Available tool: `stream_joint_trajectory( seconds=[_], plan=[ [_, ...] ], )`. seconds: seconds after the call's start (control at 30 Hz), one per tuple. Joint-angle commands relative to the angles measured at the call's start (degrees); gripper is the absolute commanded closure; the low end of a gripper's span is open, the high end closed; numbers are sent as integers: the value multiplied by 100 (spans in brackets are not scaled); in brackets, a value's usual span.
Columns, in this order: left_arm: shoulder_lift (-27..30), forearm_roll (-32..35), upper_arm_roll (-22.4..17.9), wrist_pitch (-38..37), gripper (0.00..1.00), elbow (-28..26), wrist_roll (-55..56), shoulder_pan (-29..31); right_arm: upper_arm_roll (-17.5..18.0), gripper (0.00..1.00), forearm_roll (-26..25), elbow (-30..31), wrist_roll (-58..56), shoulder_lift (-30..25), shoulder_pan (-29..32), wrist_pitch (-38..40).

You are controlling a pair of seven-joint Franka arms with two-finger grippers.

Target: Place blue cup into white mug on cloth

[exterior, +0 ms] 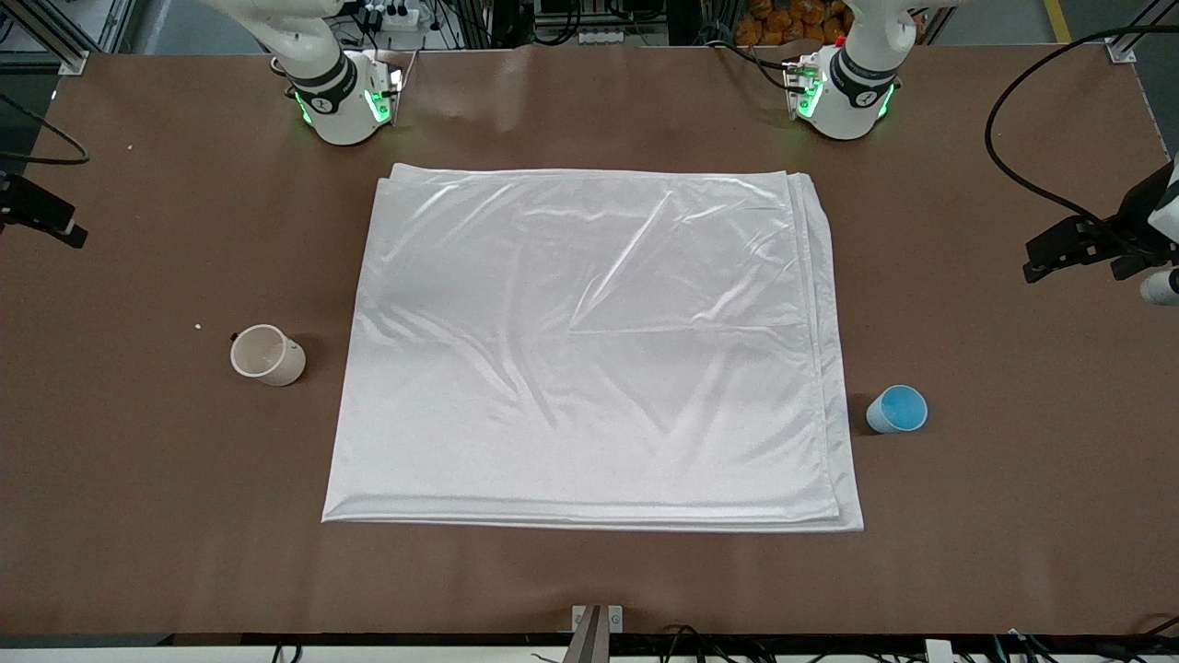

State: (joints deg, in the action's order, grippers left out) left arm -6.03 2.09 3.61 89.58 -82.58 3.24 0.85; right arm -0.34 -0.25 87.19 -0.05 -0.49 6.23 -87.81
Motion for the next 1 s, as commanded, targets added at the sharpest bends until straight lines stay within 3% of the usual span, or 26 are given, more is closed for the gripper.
stream_joint_trajectory(
  seconds=[0.0,0.53,0.97],
  plan=[
    [58,-42,8,-45,0,-4,54,38,-37,0,34,-88,85,66,-78,9],
    [-258,-51,8,244,0,-100,-34,231,-36,0,25,-88,41,66,-69,53],
    [-381,-95,8,1702,0,-1312,-25,381,-36,0,16,-88,32,84,-69,27]
  ],
)
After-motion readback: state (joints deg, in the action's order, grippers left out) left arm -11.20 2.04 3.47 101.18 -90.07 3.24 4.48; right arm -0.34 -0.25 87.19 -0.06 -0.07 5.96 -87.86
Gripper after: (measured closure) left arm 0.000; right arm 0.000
